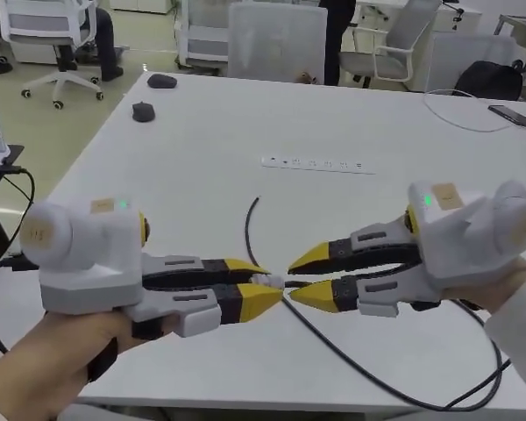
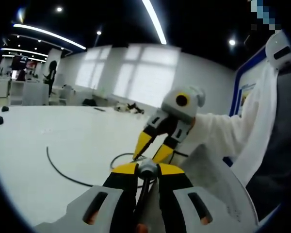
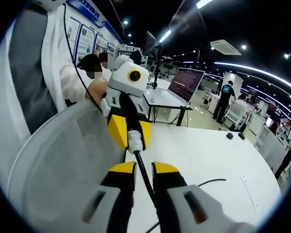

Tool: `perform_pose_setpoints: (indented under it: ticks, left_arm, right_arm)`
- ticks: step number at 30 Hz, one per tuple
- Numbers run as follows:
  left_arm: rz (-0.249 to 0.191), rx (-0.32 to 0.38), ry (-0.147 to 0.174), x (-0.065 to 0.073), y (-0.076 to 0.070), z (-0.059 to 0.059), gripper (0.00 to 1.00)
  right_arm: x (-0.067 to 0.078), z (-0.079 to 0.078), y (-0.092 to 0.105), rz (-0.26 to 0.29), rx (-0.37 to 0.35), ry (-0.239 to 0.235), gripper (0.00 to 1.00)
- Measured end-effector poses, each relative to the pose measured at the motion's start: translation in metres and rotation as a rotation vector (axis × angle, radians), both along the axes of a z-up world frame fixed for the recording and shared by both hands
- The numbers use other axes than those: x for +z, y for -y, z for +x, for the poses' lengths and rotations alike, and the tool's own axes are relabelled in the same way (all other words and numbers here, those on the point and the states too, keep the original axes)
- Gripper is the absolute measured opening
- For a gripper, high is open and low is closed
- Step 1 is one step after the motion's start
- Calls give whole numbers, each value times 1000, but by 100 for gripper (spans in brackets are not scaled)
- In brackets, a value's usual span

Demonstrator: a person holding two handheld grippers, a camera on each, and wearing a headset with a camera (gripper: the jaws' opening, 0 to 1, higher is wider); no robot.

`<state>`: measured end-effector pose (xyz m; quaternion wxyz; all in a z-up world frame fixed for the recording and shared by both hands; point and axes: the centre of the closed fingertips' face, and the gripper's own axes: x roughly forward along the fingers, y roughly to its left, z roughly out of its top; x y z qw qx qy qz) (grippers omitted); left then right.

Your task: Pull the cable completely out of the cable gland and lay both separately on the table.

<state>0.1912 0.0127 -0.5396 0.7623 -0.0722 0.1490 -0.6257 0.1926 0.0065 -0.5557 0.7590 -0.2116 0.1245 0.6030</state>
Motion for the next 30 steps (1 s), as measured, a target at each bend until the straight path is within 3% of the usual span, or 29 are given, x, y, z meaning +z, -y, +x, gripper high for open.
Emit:
perform_pose_setpoints:
  ticks: [24, 30]
  left_arm:
    - [10, 7, -2, -2, 0, 1, 16]
    - [-18, 27, -11, 2, -4, 5, 16]
  right_arm:
    - [-4, 2, 1, 23, 5, -12, 5]
    - [-16, 8, 20, -22, -47, -18, 4]
